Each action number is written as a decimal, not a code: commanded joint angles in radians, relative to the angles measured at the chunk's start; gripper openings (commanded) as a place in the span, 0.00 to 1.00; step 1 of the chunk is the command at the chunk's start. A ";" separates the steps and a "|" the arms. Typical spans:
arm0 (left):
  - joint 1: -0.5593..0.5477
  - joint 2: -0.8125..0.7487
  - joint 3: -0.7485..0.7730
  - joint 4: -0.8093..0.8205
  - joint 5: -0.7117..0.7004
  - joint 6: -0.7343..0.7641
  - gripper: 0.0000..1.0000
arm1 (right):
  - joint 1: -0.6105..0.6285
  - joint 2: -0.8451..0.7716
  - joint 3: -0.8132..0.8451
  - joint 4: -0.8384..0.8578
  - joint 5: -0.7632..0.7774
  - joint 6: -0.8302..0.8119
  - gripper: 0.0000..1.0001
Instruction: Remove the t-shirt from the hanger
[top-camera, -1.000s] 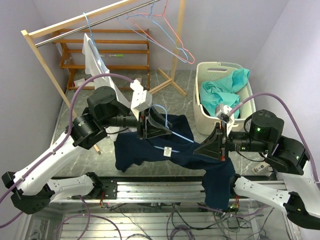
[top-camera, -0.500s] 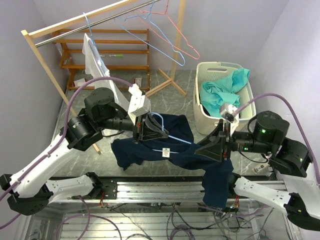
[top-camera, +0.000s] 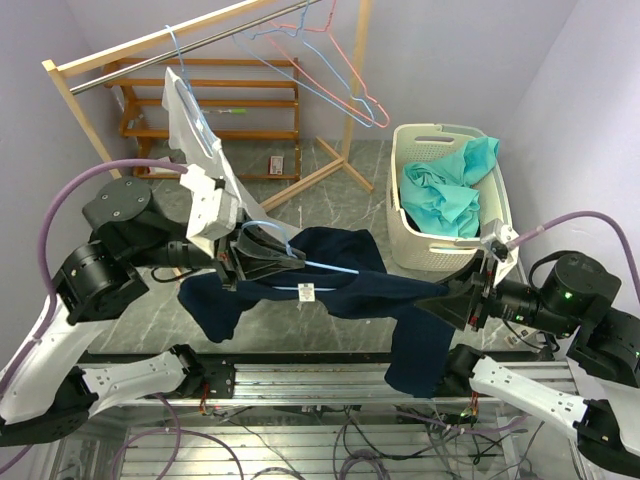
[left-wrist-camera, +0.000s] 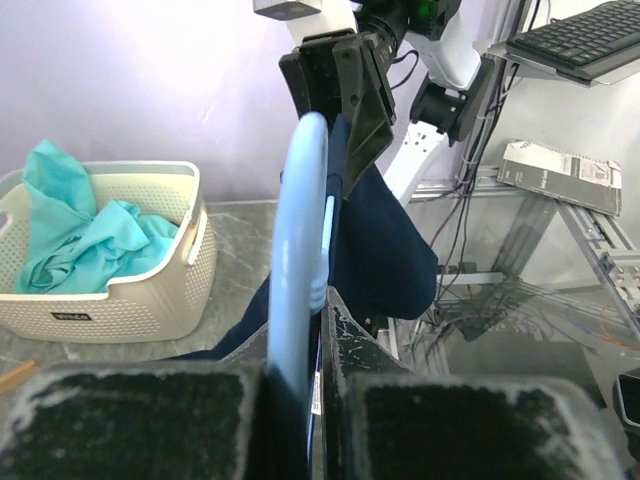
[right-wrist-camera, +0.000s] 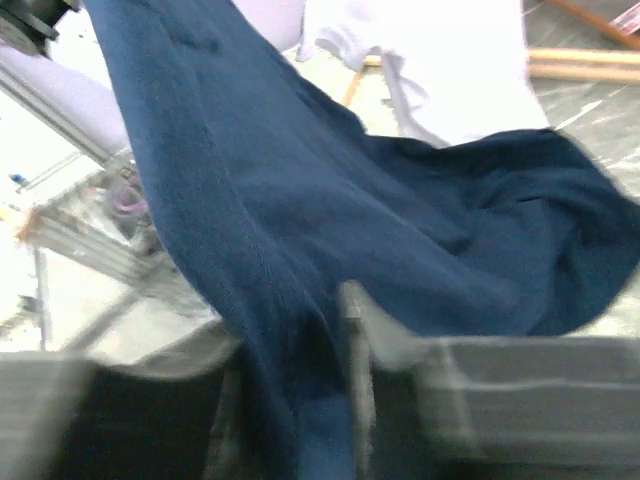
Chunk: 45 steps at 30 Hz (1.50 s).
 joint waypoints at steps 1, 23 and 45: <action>0.000 -0.021 0.035 -0.006 -0.033 0.010 0.07 | 0.001 0.002 0.006 -0.022 0.109 0.006 0.15; 0.000 -0.130 -0.004 -0.017 -0.197 0.011 0.07 | 0.001 -0.061 0.100 -0.098 0.538 0.137 0.16; -0.001 0.001 -0.137 0.113 -0.050 -0.052 0.07 | -0.055 0.075 0.209 0.099 -0.179 -0.068 0.49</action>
